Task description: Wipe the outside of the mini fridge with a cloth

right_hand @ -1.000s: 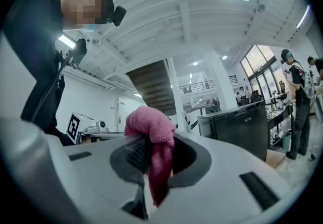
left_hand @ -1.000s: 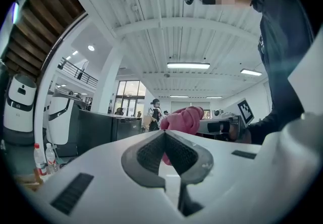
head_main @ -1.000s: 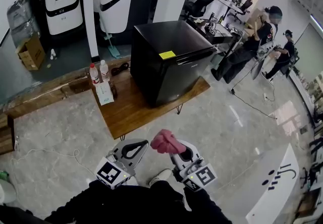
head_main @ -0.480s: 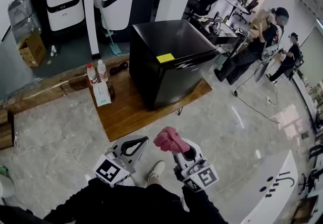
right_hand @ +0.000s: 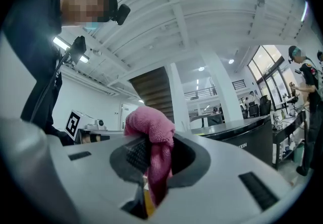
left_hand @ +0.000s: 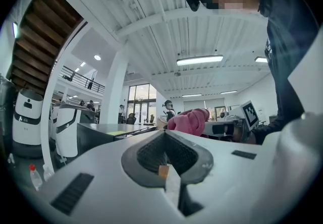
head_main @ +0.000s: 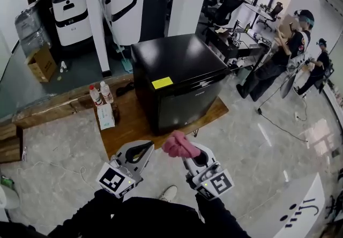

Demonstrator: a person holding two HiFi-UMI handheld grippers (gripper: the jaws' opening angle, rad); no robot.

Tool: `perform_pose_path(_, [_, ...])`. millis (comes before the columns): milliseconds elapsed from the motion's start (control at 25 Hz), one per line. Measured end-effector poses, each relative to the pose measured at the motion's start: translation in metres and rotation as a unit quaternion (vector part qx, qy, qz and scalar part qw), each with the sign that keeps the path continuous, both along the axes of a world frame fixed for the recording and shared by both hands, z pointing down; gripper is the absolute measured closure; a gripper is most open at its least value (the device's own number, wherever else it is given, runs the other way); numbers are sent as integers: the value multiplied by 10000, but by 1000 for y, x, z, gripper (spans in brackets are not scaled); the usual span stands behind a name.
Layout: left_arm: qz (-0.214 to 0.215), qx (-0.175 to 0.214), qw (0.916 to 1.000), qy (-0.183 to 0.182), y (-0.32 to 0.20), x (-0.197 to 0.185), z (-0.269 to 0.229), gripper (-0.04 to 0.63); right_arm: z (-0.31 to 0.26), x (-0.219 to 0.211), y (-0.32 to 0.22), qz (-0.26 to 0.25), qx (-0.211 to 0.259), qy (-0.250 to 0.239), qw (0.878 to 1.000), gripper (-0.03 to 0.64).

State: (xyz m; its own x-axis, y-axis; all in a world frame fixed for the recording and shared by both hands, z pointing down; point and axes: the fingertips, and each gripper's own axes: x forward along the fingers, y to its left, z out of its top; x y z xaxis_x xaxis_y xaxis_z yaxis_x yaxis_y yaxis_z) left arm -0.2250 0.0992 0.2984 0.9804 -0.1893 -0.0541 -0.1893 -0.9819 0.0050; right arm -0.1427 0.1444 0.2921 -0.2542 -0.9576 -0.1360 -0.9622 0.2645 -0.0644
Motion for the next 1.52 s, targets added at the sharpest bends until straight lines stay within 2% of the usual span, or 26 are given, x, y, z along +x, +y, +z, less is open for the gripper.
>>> perform_pose_path(200, [-297,99,9995,4,-15,51,-17,591,-20,47,-19,-363,176,91,9991,557])
perform_pose_path(360, [-666,209,9975,41,-36,74,-32,591,-32,83,-39,-520,163,147,9984,557])
perform_pose_path(520, [-1084,335,9935,-15,-67,82,-45,591,-53,112,-67,-591,225,334,9974,557])
perform_pose_path(680, [-1342,574,9893,-21,-98,84,-50,591,-58,132,-103,-724,82,530,9959,557])
perform_pose_path(880, [-1458,651,9871,110,-167,89,-78,591,-90,150,-175,-687,-56,733,9949,558])
perform_pose_path(1040, [-1351,542,9892,191,-214,93,-82,591,-100,146,-225,-635,-201,1022,9925,561])
perform_pose_path(1240, [-1309,498,9900,192,-281,95,-80,591,-97,136,-305,-783,-526,1616,9823,565])
perform_pose_path(1520, [-1420,350,9889,269,-379,92,-76,591,-77,128,-421,-1014,-1274,2613,9514,565])
